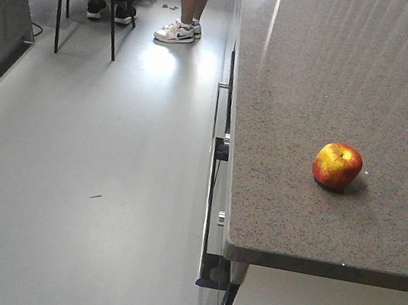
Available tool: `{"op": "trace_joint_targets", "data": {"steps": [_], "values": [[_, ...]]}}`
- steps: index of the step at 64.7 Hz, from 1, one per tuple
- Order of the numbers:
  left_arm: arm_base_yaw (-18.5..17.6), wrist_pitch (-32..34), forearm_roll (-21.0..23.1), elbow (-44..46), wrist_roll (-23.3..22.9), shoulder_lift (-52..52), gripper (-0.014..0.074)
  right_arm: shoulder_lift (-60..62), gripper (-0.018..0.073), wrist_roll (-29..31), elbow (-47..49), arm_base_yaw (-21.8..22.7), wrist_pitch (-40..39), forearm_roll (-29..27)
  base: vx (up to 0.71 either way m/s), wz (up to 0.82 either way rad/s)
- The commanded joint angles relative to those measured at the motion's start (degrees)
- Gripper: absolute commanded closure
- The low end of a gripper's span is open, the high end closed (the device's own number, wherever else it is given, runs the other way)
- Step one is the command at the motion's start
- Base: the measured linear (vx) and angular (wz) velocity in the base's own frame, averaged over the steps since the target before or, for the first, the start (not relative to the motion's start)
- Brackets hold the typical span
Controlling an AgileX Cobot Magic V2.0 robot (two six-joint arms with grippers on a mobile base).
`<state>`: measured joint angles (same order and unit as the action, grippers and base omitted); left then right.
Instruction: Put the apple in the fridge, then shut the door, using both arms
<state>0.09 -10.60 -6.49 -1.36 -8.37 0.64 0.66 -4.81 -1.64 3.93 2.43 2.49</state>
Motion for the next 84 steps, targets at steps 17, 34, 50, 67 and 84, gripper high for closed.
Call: {"op": "trace_joint_targets", "data": {"steps": [17,34,50,67,84], "values": [[-0.05,3.94,0.26,0.99,-0.23,0.87,0.0602,0.61,0.0565,0.43,0.15,0.14,-4.07,0.25,0.0,0.0],[-0.05,3.94,0.26,0.99,-0.23,0.87,0.0602,0.61,0.0565,0.43,0.15,0.14,-4.13,0.25,0.0,0.0],[-0.05,3.94,0.26,0.99,-0.23,0.87,0.0602,0.61,0.0565,0.43,0.15,0.14,-4.13,0.25,0.0,0.0],[-0.05,3.94,0.26,0.99,-0.23,0.87,0.0602,0.61,0.0565,0.29,0.22,0.14,-4.3,0.16,0.0,0.0],[-0.05,3.94,0.26,0.99,-0.23,0.87,0.0602,0.61,0.0565,-2.97,0.22,0.14,-8.01,-8.79,0.0,0.0]]}}
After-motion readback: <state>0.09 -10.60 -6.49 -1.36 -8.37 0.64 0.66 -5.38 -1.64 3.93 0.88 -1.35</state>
